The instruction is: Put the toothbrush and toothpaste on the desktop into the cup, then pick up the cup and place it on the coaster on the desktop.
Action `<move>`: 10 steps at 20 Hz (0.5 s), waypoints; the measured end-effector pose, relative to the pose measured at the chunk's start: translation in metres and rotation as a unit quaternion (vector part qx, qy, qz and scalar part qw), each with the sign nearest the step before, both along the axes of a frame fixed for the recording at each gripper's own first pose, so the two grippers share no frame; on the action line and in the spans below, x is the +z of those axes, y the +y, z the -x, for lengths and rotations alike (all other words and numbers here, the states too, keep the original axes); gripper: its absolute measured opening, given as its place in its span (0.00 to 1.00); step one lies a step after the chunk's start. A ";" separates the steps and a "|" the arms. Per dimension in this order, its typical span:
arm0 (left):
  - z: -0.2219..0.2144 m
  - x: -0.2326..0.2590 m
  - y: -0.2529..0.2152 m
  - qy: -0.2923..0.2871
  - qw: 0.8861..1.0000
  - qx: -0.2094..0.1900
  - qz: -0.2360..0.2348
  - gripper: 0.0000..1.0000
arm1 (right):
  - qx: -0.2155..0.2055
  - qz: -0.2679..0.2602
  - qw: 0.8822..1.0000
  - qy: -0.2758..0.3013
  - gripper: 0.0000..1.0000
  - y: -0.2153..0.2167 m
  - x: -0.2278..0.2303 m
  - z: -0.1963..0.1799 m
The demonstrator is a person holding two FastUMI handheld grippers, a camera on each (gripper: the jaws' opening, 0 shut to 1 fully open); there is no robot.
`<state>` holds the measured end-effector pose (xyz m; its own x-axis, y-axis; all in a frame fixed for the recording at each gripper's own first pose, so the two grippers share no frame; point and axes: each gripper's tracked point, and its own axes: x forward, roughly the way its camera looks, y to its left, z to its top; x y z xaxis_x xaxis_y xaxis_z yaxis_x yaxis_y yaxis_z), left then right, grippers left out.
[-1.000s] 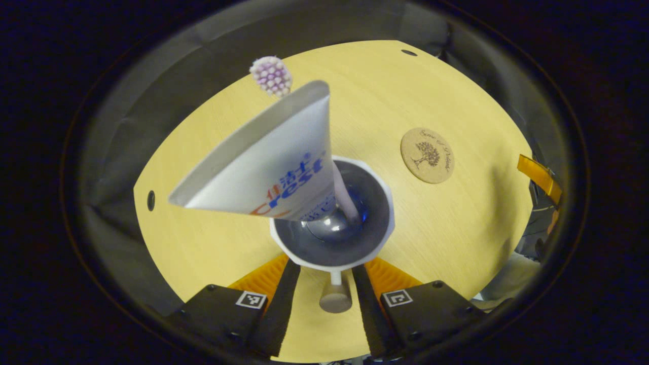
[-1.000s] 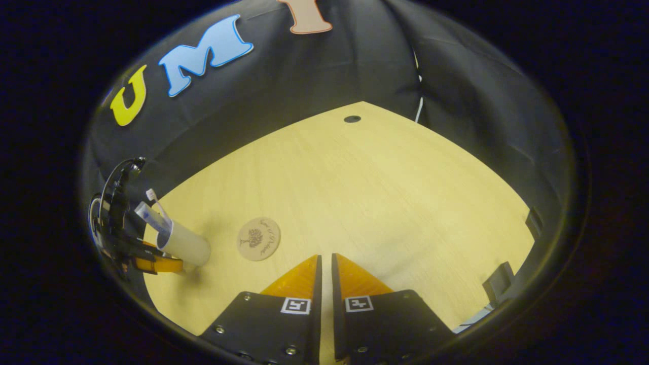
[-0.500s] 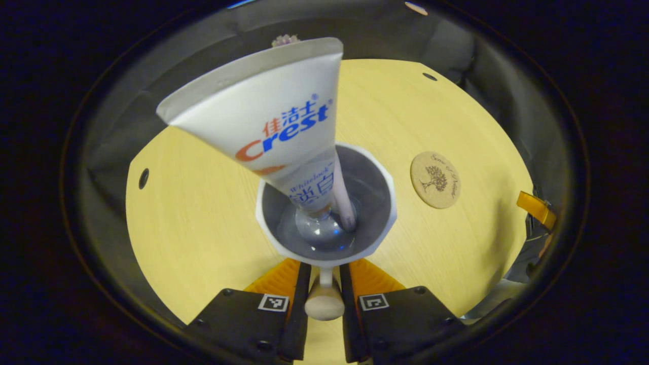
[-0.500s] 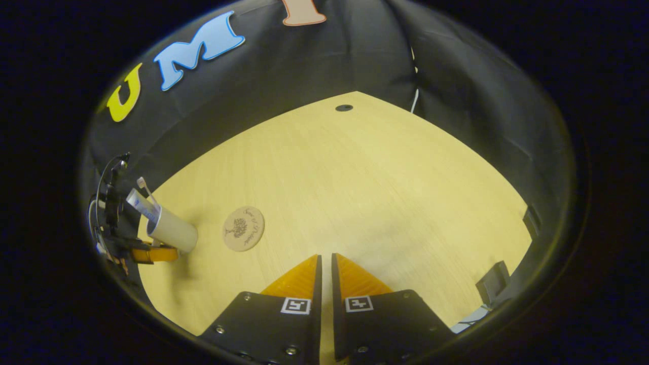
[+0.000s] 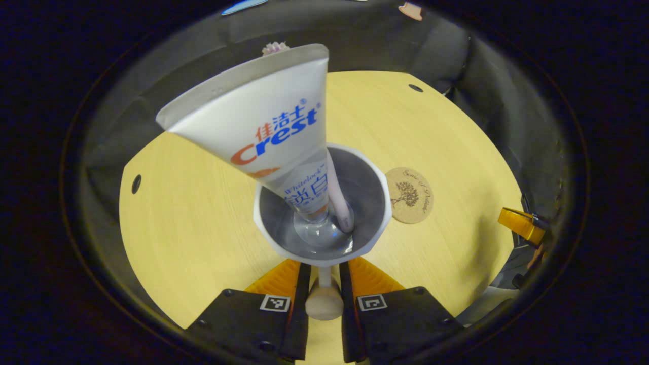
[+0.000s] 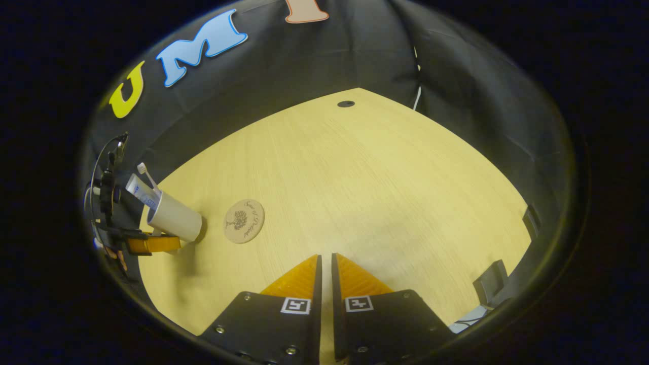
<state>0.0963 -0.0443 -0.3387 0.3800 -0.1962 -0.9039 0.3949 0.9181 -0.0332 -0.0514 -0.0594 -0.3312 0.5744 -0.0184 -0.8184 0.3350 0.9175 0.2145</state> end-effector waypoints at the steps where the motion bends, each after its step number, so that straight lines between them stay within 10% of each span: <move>1: -0.001 0.002 -0.008 -0.002 1.000 -0.007 0.001 0.35 | -0.002 -0.001 1.000 0.000 0.10 -0.001 0.000 0.000; 10: -0.002 0.010 -0.072 -0.006 0.998 -0.069 0.006 0.34 | -0.025 -0.006 1.000 -0.001 0.10 -0.018 0.000 0.007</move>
<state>0.0984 -0.1166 -0.3283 0.3588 -0.2584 -0.8969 0.5172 0.8549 -0.0393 -0.0582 -0.0777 -0.3312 0.5741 -0.0368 -0.8179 0.3800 0.8969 0.2264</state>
